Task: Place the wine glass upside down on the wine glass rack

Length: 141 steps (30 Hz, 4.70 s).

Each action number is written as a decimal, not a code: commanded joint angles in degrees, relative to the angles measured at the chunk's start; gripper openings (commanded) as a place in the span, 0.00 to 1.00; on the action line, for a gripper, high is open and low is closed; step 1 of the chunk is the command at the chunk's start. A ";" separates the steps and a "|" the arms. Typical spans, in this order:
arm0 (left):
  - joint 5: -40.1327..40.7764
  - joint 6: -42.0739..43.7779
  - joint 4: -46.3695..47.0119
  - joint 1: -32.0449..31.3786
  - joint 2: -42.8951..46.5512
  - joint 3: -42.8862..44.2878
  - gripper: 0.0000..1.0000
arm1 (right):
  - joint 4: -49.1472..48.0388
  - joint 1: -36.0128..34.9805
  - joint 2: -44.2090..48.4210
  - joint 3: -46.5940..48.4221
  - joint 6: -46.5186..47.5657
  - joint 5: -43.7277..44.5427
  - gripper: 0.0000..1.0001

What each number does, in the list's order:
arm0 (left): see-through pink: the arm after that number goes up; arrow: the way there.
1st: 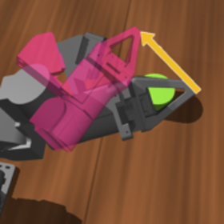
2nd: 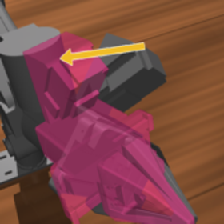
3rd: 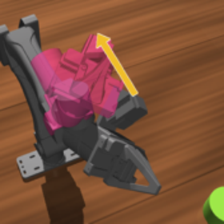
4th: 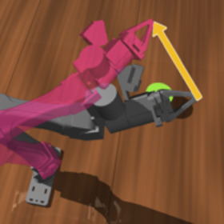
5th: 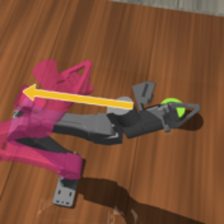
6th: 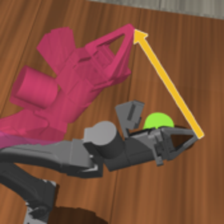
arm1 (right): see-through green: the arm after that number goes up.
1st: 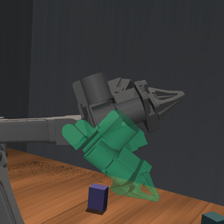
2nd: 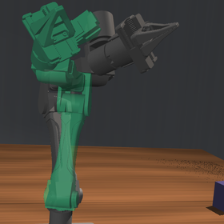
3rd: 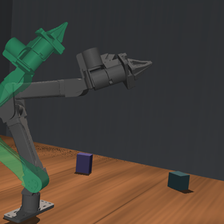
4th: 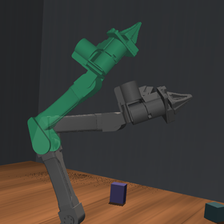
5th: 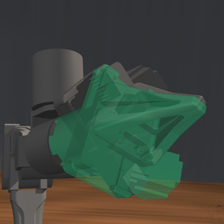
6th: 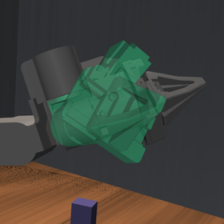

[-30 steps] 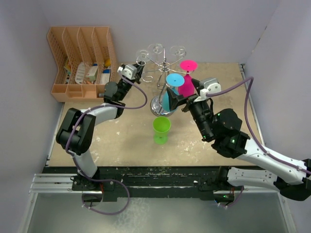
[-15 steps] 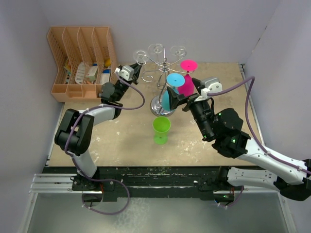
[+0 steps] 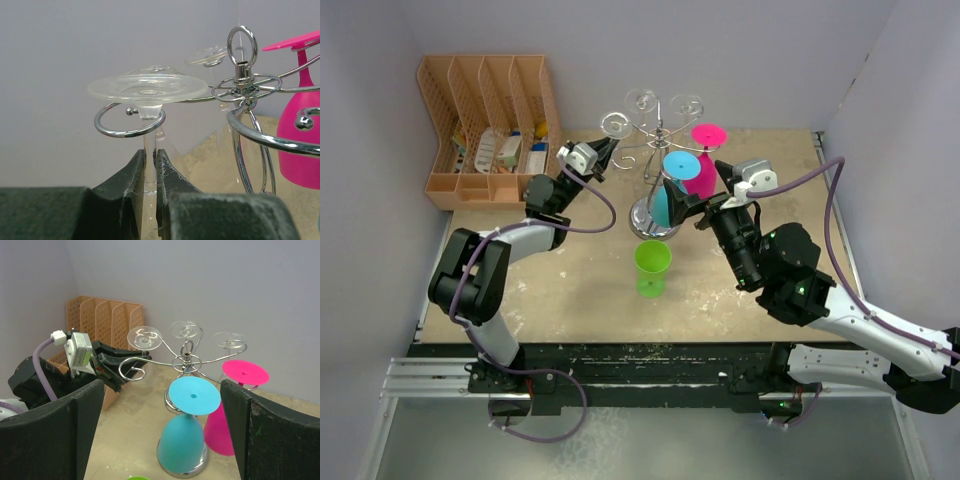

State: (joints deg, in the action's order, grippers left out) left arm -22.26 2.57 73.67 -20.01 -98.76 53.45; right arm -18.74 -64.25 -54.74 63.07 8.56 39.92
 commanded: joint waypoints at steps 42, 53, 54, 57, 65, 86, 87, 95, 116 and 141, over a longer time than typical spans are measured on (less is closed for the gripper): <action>0.16 8.35 -3.51 -0.54 5.77 -3.24 0.71 | -5.17 -0.25 1.76 -0.38 2.31 -0.55 1.00; 3.96 14.22 -22.43 -0.39 21.65 -9.08 0.77 | 0.16 -0.22 7.37 -1.63 0.00 -2.14 1.00; 5.00 14.22 -25.41 0.05 22.71 -8.84 0.77 | 2.01 -0.25 7.90 -1.51 -0.60 -2.17 1.00; 4.84 10.73 -37.32 3.40 24.36 -6.01 0.81 | 8.79 -0.18 9.94 -1.24 -3.06 -3.20 1.00; 1.68 13.37 -70.14 4.94 29.53 0.91 0.89 | 27.59 -0.25 15.97 0.72 -11.57 -6.69 1.00; 8.98 14.75 -117.15 4.90 44.64 15.76 0.93 | 33.29 -0.21 5.14 -18.25 -44.32 -9.49 0.47; 9.97 14.10 -117.77 4.89 44.89 16.00 0.93 | 34.31 -0.21 3.56 -17.28 -45.65 -8.57 0.46; 13.01 11.68 -120.04 5.48 46.95 16.08 0.95 | 33.76 -0.19 -2.94 -14.49 -49.11 -6.70 0.48; 17.84 12.00 -119.75 5.20 49.08 14.15 0.96 | 41.05 -0.16 -13.58 -5.93 -57.40 2.84 0.40; 17.04 11.50 -121.99 4.12 50.62 14.60 0.97 | 40.09 2.63 -21.80 -2.80 -55.04 -4.10 0.17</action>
State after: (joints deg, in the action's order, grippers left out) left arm -4.69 15.42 -48.01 -15.46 -49.12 66.61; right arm 20.47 -61.89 -74.46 55.96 -47.51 37.63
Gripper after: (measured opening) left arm 0.966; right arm 0.217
